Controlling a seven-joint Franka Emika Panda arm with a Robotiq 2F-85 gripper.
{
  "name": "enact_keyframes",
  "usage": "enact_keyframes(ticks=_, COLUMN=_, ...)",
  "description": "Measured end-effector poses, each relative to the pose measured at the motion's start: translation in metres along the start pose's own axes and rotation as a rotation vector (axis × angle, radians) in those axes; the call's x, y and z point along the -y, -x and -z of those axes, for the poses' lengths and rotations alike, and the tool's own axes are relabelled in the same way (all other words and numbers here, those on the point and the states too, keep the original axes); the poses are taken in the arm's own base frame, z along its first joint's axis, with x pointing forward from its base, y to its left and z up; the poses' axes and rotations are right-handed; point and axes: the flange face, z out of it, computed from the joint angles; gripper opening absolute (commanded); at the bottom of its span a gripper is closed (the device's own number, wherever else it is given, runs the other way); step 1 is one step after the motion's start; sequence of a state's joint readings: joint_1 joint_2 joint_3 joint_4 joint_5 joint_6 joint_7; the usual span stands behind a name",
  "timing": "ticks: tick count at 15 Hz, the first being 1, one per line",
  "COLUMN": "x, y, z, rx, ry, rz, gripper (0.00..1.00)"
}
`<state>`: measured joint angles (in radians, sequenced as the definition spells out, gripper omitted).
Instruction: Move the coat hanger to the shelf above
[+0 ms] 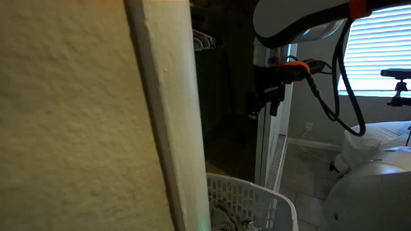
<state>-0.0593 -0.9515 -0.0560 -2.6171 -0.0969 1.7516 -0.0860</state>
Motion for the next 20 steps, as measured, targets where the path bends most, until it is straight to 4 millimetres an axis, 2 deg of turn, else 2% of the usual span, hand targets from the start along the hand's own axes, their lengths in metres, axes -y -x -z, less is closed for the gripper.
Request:
enact_keyframes(ticks=6, x=0.005, y=-0.002, z=0.003, rx=-0.013, ry=-0.05, rz=0.009, gripper=1.0)
enact_keyframes(ticks=9, x=0.018, y=-0.011, z=0.021, rx=-0.076, ry=-0.199, rz=0.023, gripper=1.0)
enact_keyframes(ticks=12, x=0.028, y=-0.03, z=0.051, rx=-0.144, ry=-0.353, rz=0.023, gripper=1.0)
enact_keyframes(ticks=15, x=0.037, y=-0.058, z=0.07, rx=-0.182, ry=-0.517, rz=0.021, gripper=1.0)
enact_keyframes(ticks=17, x=0.046, y=-0.077, z=0.072, rx=-0.191, ry=-0.632, rz=0.022, gripper=1.0)
enact_keyframes(ticks=20, x=0.064, y=-0.1, z=0.061, rx=-0.171, ry=-0.799, rz=0.028, gripper=1.0)
